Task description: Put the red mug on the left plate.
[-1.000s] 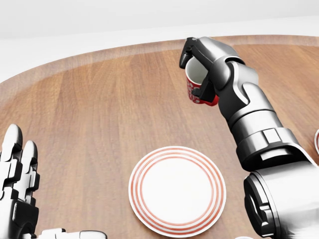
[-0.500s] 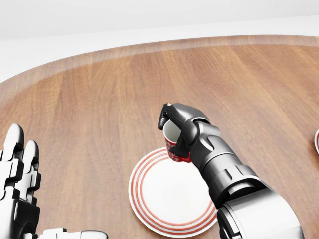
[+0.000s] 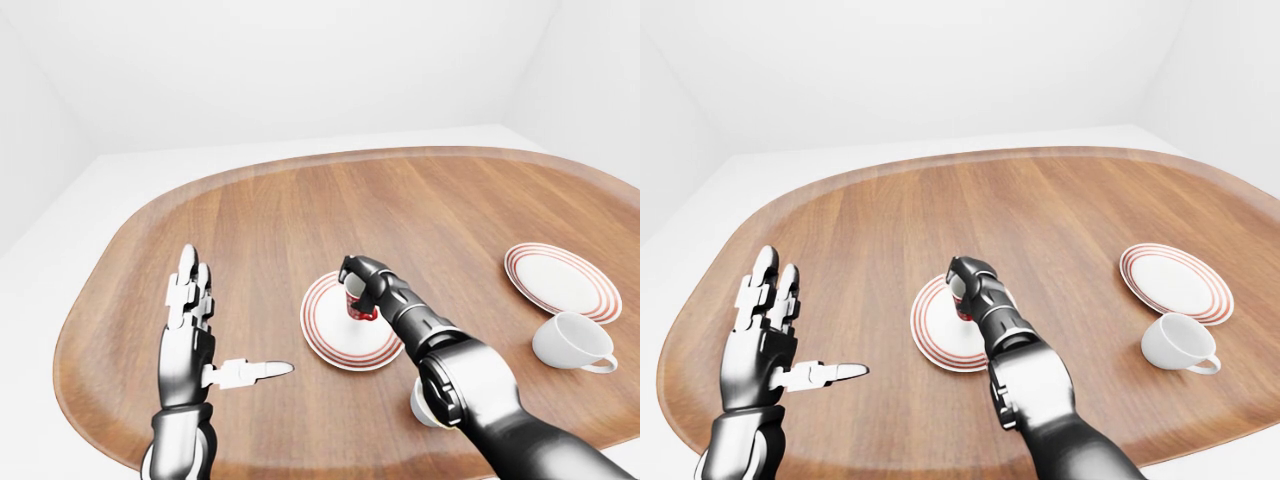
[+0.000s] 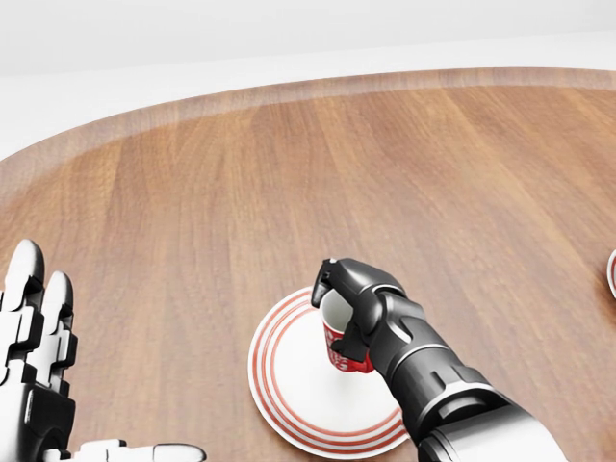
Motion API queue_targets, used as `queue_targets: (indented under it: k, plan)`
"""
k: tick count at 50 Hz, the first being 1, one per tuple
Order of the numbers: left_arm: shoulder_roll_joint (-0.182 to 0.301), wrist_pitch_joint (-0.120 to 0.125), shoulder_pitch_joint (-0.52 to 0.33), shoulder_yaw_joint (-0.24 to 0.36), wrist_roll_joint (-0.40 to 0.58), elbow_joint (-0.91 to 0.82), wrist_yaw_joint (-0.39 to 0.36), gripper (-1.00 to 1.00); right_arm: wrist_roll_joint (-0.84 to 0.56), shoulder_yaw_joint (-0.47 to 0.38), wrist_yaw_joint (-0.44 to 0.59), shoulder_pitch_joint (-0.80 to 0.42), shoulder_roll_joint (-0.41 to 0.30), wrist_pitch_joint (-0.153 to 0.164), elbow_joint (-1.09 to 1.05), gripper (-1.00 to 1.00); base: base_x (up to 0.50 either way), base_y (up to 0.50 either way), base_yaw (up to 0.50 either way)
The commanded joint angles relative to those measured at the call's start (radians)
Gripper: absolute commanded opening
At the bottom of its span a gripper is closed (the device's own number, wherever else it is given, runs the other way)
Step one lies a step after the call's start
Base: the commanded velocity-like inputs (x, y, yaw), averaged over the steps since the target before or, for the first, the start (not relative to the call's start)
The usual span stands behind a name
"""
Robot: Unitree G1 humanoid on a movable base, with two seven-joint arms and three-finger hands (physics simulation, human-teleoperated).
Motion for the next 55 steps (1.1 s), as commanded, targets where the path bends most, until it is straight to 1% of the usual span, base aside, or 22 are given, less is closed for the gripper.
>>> queue_targets:
  k: [1, 8, 14, 18, 25, 28, 30, 33, 35, 45, 48, 49, 50, 51, 52, 55]
  plan:
    - [-0.003, 0.0, 0.0, 0.009, -0.008, 0.001, -0.005, 1.0, 0.187, -0.025, -0.099, 0.037, 0.022, 0.001, 0.001, -1.0, 0.0, 0.0, 0.0]
    - [-0.007, -0.002, 0.0, 0.017, -0.014, 0.002, -0.009, 1.0, 0.198, -0.039, -0.096, 0.042, 0.035, -0.021, 0.002, -1.0, 0.0, 0.0, 0.0]
    - [-0.008, -0.008, 0.001, 0.023, -0.019, 0.007, -0.012, 1.0, 0.181, -0.032, -0.101, 0.049, 0.049, -0.019, 0.004, -1.0, 0.0, 0.0, 0.0]
    - [-0.009, -0.012, -0.002, 0.022, -0.017, 0.016, -0.012, 1.0, 0.165, -0.029, -0.107, 0.053, 0.051, -0.011, 0.005, -1.0, 0.0, 0.0, 0.0]
    - [-0.009, -0.014, -0.003, 0.024, -0.018, 0.018, -0.013, 1.0, 0.154, -0.03, -0.106, 0.056, 0.053, -0.006, 0.006, -1.0, 0.0, 0.0, 0.0]
    - [-0.009, -0.012, -0.005, 0.025, -0.018, 0.019, -0.014, 1.0, 0.141, -0.026, -0.111, 0.055, 0.054, 0.001, 0.006, -1.0, 0.0, 0.0, 0.0]
    - [-0.01, -0.012, -0.007, 0.026, -0.019, 0.021, -0.014, 1.0, 0.134, -0.025, -0.12, 0.054, 0.054, 0.001, 0.006, -1.0, 0.0, 0.0, 0.0]
    - [-0.01, -0.015, -0.005, 0.026, -0.019, 0.021, -0.015, 1.0, 0.078, 0.007, -0.164, 0.059, 0.055, 0.001, 0.009, -1.0, 0.0, 0.0, 0.0]
    - [-0.01, -0.015, -0.007, 0.025, -0.02, 0.025, -0.016, 1.0, 0.08, -0.008, -0.157, 0.061, 0.056, 0.001, 0.009, -1.0, 0.0, 0.0, 0.0]
    - [-0.008, -0.01, -0.008, 0.022, -0.019, 0.024, -0.016, 1.0, 0.062, -0.022, -0.155, 0.07, 0.062, -0.013, 0.01, -1.0, 0.0, 0.0, 0.0]
    - [-0.008, -0.008, -0.011, 0.02, -0.016, 0.024, -0.014, 1.0, 0.06, -0.022, -0.141, 0.073, 0.063, -0.01, 0.011, -1.0, 0.0, 0.0, 0.0]
    - [-0.008, -0.008, -0.01, 0.019, -0.016, 0.022, -0.014, 1.0, 0.058, -0.021, -0.136, 0.076, 0.063, -0.008, 0.011, -0.93, 0.0, 0.0, 0.0]
    - [-0.008, -0.008, -0.01, 0.019, -0.016, 0.022, -0.014, 1.0, 0.058, -0.022, -0.138, 0.076, 0.063, -0.009, 0.011, 0.76, 0.0, 0.0, 0.0]
    - [-0.008, -0.007, -0.01, 0.02, -0.017, 0.02, -0.014, 1.0, 0.054, -0.019, -0.121, 0.077, 0.062, -0.006, 0.011, 0.76, 0.0, 0.0, 0.0]
    - [-0.008, -0.007, -0.011, 0.021, -0.019, 0.022, -0.014, 1.0, 0.048, -0.017, -0.14, 0.077, 0.063, 0.001, 0.011, 1.0, 0.0, 0.0, 0.0]
    - [-0.008, -0.007, -0.012, 0.016, -0.013, 0.024, -0.012, 1.0, 0.039, -0.015, -0.125, 0.079, 0.061, 0.001, 0.011, 1.0, 0.0, 0.0, 0.0]
